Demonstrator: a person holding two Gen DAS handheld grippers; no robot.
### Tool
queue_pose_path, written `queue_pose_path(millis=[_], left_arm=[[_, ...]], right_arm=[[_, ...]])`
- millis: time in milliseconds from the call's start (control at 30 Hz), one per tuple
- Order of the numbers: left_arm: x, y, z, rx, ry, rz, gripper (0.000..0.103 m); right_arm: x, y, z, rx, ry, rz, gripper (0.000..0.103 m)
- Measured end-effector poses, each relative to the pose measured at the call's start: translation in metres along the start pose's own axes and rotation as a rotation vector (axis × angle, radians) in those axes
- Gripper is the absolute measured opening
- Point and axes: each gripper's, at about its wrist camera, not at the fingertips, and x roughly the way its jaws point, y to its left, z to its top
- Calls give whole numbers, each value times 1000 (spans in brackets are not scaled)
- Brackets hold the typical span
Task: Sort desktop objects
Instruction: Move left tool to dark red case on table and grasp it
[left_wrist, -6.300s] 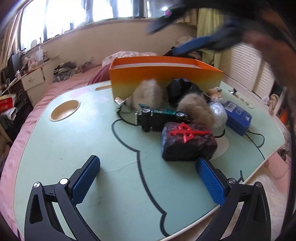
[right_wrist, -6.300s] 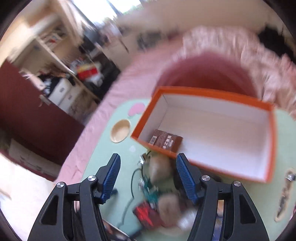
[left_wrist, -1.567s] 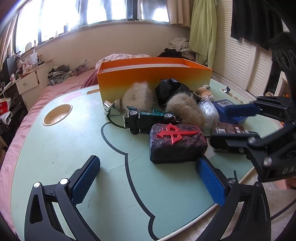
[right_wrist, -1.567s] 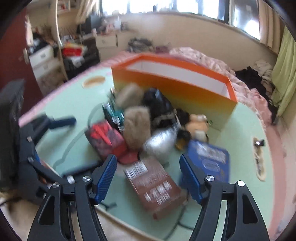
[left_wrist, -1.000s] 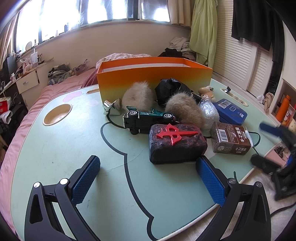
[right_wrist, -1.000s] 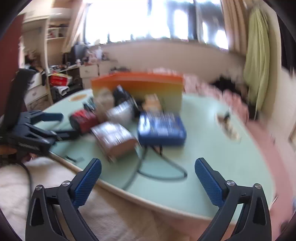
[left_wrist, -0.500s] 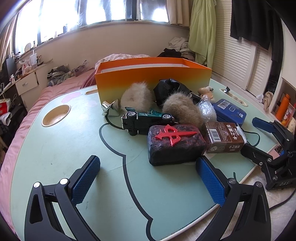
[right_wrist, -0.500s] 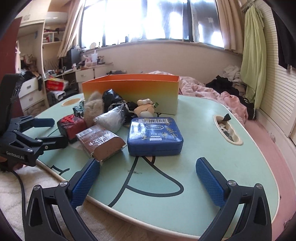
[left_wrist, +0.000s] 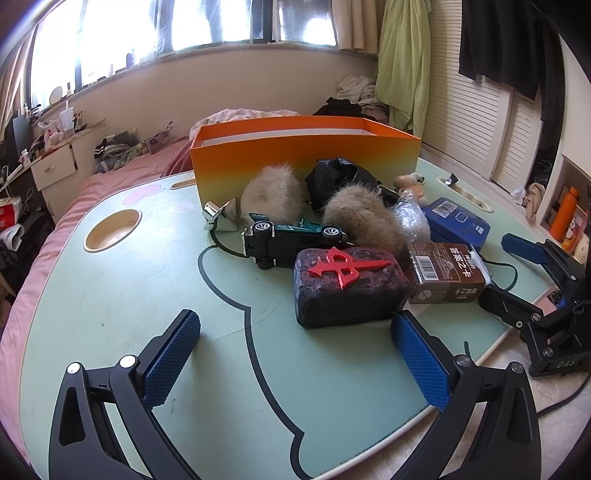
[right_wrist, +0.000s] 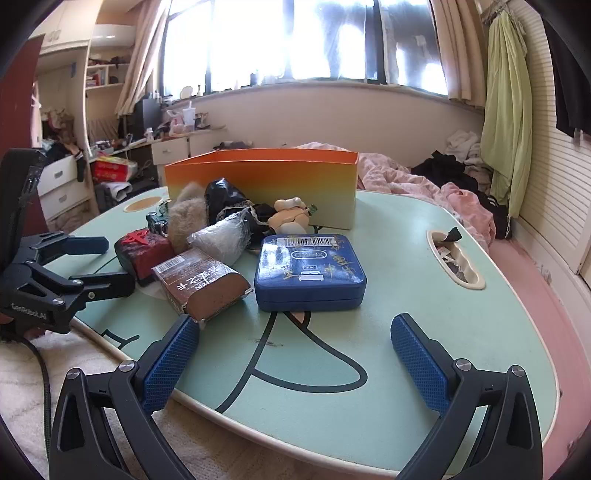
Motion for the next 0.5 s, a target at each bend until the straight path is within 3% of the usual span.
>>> queue_pose_path(millis=[267,333,400,500], left_arm=[[-14,-10,16,41,-48,5,103],[-9,-10,24,26,-25,-4,98],[-2,-10,29,3,10,-30,85],[4,-12,33,-8,32,-55,83]], right_arm=[[0,0,1,0,-1,0,103],[0,0,1,0,-1,0,103],[0,0,0,0,-1,0,103],[0,0,0,1,-1,0,103]])
